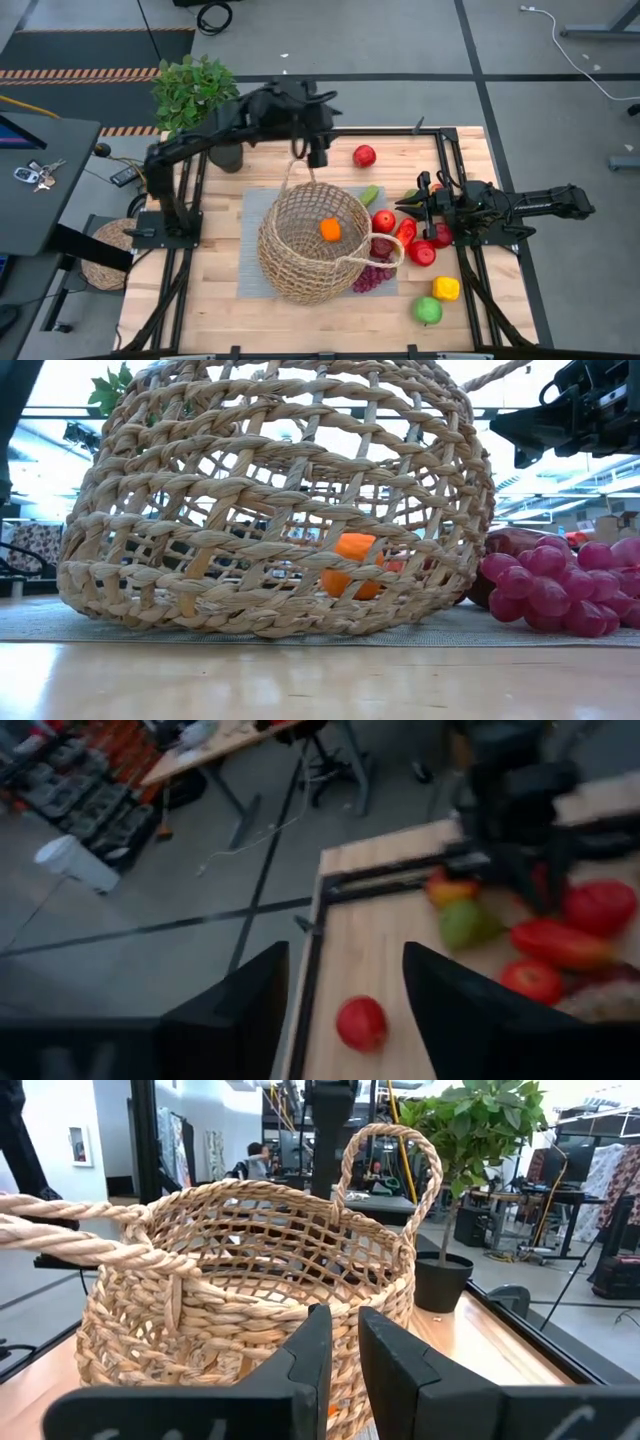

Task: Build produce basket
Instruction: Put the red apple into the basket

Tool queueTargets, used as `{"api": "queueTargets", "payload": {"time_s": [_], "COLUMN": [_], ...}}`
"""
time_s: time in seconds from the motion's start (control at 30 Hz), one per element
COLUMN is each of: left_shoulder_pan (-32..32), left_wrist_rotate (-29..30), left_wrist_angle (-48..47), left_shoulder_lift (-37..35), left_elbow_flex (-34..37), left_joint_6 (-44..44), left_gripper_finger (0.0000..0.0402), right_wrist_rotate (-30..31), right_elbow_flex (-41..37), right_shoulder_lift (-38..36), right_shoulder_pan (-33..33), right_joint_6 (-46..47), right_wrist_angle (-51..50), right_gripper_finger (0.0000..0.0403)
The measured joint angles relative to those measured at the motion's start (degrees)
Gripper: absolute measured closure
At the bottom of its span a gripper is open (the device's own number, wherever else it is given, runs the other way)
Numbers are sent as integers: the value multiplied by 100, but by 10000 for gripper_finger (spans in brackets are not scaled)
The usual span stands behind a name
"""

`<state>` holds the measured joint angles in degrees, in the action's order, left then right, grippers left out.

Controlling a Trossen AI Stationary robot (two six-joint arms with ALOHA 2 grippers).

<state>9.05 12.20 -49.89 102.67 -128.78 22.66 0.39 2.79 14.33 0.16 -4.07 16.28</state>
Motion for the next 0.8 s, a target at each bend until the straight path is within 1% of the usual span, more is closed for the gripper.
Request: {"api": "queueTargets", "payload": {"time_s": [0.1, 0.17, 0.37, 0.47, 0.53, 0.6, 0.7, 0.77, 0.8], "left_shoulder_pan": [-208, -345, -745, -856, -902, -928, -932, -942, -962], "left_wrist_rotate": [3, 2, 233, 255, 262, 266, 262, 261, 262], "left_wrist_angle": [120, 411, 2050, 2942, 3277, 3355, 3395, 3516, 3620], "left_shoulder_lift": [-482, -870, -2216, -2837, -3163, -3450, -3845, -4063, -4177], "left_elbow_flex": [723, 1406, 3733, 4707, 5188, 5559, 5979, 6244, 6402], "left_joint_6": [-133, -270, -446, -645, -761, -931, -1155, -1299, -1347], "left_gripper_finger": [226, 236, 248, 248, 247, 247, 248, 250, 250], "right_wrist_rotate": [-1, 2, 1, -1, 2, 2, 1, 261, 596], "right_elbow_flex": [0, 0, 0, 0, 0, 0, 0, -2, 0], "right_shoulder_lift": [2, 0, 0, 2, 0, 2, -9, -7, -3], "right_shoulder_pan": [0, 0, 1, 2, 1, 2, 0, -41, -91], "right_joint_6": [0, 1, 1, 0, -1, 43, 578, 642, 680], "right_wrist_angle": [1, 2, 24, 45, 45, 117, 219, 454, 633], "right_gripper_finger": [341, 341, 341, 341, 341, 341, 341, 341, 341]}}
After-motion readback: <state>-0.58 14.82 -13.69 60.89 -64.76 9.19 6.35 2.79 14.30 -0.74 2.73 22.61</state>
